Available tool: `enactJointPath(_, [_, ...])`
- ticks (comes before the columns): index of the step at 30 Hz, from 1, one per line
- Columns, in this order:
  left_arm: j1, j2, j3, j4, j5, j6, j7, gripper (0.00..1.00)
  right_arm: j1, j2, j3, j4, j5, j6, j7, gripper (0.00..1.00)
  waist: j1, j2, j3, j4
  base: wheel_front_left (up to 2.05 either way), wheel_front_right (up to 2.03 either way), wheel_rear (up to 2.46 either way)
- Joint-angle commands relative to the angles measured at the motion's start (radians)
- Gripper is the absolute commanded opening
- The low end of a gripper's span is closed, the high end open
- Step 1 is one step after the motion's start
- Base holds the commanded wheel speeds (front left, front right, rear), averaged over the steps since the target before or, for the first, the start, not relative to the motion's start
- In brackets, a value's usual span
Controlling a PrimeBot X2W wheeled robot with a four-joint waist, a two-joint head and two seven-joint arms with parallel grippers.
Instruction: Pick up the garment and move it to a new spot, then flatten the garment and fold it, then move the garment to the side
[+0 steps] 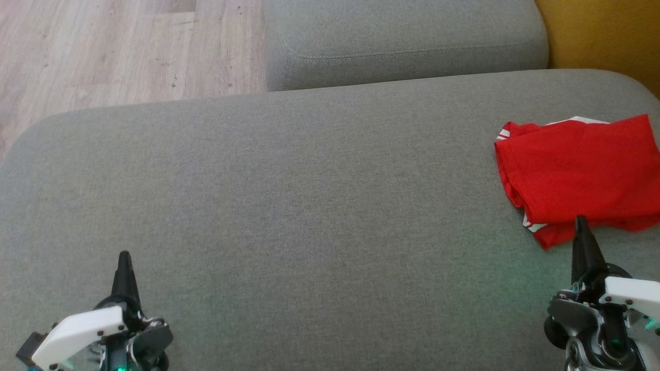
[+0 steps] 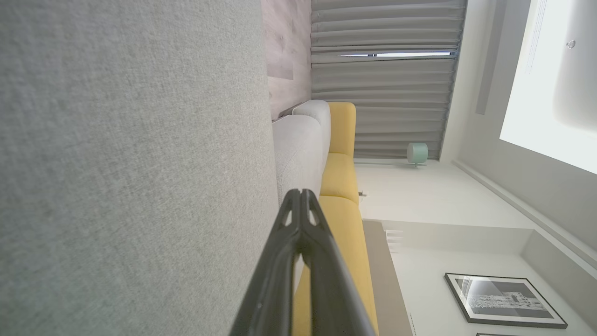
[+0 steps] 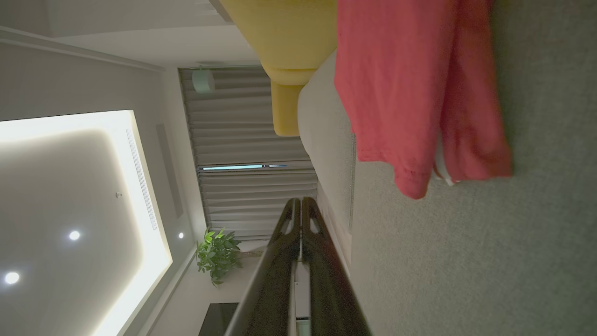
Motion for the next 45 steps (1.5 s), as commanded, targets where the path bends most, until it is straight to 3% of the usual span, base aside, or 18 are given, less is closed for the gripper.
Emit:
enactJointPath(1, [-0.049,0.008,0.033,-0.028,0.01,-0.007,0.007,0.0,-0.049,-0.011,0.016,-0.031,-0.004,-0.001,0.009,0.0,0.0,0.0,0.0,0.0,0.0,0.0,0.0])
enactJointPath(45, [-0.05,0.001,0.044,-0.028,0.018,-0.007,0.015,0.0,-0.05,-0.005,0.007,-0.031,-0.011,-0.001,0.016,0.0,0.0,0.0,0.0,0.0,0.0,0.0,0.0])
